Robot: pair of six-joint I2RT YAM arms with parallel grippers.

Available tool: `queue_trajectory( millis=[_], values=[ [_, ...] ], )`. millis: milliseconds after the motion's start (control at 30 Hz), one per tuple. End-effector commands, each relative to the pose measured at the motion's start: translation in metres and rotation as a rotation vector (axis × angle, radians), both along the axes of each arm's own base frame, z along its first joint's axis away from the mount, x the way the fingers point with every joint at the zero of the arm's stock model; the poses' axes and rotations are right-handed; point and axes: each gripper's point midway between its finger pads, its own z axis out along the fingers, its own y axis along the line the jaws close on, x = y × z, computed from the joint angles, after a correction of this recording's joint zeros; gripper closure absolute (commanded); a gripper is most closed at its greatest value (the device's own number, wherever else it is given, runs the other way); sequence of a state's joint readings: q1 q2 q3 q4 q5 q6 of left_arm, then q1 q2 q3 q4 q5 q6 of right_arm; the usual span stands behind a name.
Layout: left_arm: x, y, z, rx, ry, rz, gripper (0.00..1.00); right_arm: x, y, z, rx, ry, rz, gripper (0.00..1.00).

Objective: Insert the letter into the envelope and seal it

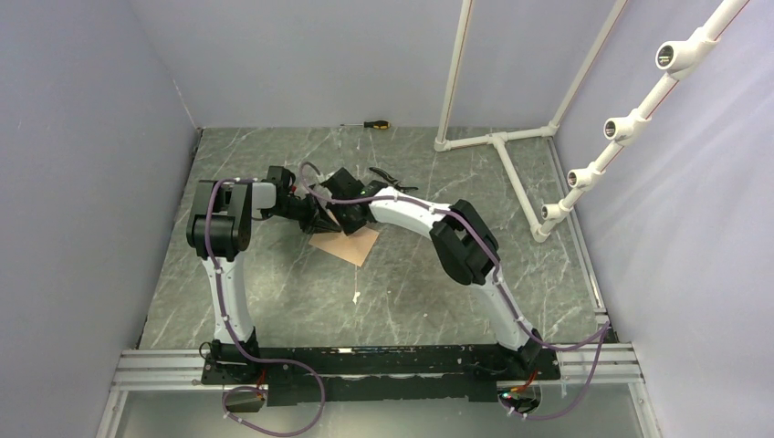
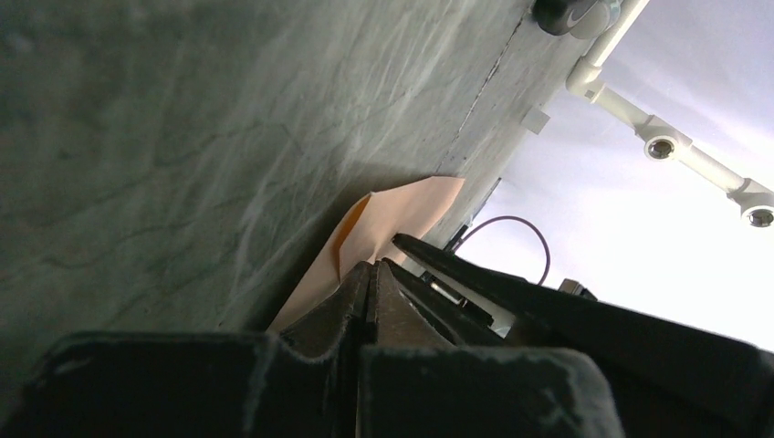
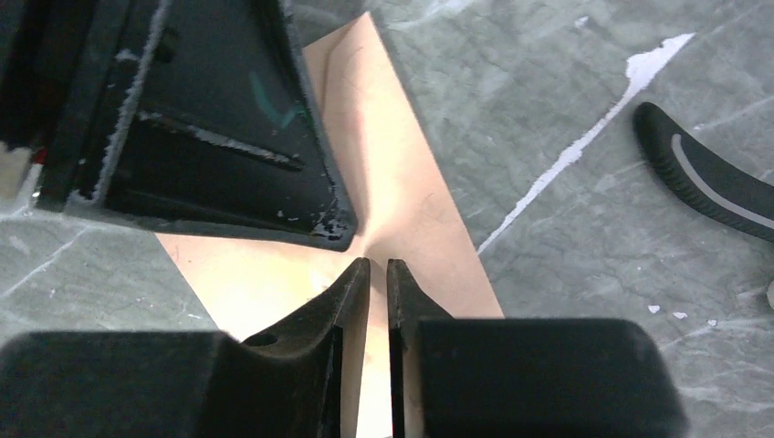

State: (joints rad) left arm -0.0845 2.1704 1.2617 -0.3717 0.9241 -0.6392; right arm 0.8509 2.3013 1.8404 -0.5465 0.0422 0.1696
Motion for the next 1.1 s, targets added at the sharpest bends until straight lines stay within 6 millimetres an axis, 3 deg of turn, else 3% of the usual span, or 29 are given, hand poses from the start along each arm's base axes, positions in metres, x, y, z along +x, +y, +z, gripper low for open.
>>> queue_trajectory(
  millis=[0,233,467,833,1067],
  values=[
    [-0.058,0.033,-0.081,0.299,0.221,-0.029,0.97,0.006,0.003,0.032,0.090,0.001,-0.051,0.86],
    [-0.058,0.034,-0.083,0.309,0.225,-0.028,0.97,-0.006,-0.007,0.023,0.056,0.036,-0.067,1.00],
    [-0.058,0.034,-0.084,0.310,0.229,-0.027,0.97,-0.014,-0.004,0.024,0.004,0.008,-0.041,1.00],
    [-0.058,0.034,-0.084,0.310,0.230,-0.026,0.97,-0.006,-0.014,0.038,-0.025,-0.027,-0.138,0.98],
    [-0.059,0.034,-0.084,0.310,0.231,-0.029,0.98,-0.014,-0.010,0.020,-0.026,0.037,-0.122,0.98]
  ],
)
